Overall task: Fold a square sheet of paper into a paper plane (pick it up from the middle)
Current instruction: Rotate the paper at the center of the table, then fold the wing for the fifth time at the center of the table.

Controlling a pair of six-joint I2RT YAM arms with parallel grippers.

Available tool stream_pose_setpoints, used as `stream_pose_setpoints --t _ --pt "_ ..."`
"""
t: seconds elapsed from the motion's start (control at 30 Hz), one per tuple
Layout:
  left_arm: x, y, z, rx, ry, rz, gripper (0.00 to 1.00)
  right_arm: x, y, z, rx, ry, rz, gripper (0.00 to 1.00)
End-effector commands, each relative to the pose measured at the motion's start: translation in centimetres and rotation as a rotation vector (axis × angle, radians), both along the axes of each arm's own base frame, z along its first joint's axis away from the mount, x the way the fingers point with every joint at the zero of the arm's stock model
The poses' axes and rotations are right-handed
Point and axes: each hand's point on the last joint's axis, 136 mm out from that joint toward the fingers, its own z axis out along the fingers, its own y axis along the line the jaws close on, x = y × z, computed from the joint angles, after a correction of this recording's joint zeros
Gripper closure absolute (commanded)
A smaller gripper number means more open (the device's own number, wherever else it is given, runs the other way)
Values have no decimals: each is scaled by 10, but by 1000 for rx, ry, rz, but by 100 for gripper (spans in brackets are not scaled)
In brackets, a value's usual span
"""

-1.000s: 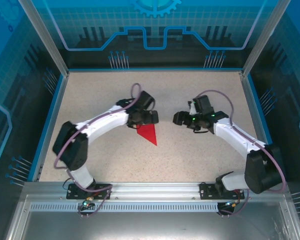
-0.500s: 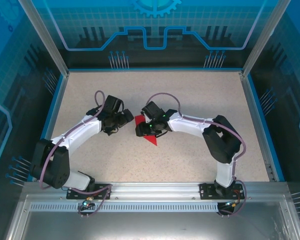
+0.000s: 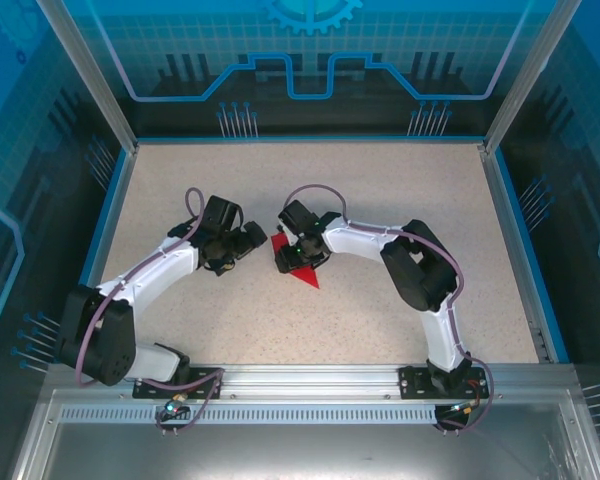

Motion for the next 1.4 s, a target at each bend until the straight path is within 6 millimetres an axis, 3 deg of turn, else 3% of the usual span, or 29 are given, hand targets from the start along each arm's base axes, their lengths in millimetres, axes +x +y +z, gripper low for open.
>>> stream_pose_setpoints --t 0.0,0.13,0.3,0.4,0.57,0.77,1.07,1.37 --pt "-4 -2 -7 -19 18 -26 1 -33 -36 -29 -87 104 174 48" --pt "-3 -4 -7 -31 14 -31 1 -32 -47 -2 -15 46 191 47" --pt "-2 -10 -7 -65 12 -36 1 -25 -31 54 160 -28 134 47" --pt "-3 -16 -9 -99 6 -48 1 -20 -33 68 213 -45 31 47" --pt "-2 -32 -10 -176 -33 -97 1 -20 -38 60 298 51 -113 46" --pt "-2 -44 -12 -197 -32 -123 1 -18 -35 48 337 117 -146 47" --pt "-3 -56 -18 -223 -16 -139 2 -10 -53 27 287 145 -193 49" --pt "-4 -74 -23 -282 5 -163 13 -9 -70 5 266 201 -239 51"
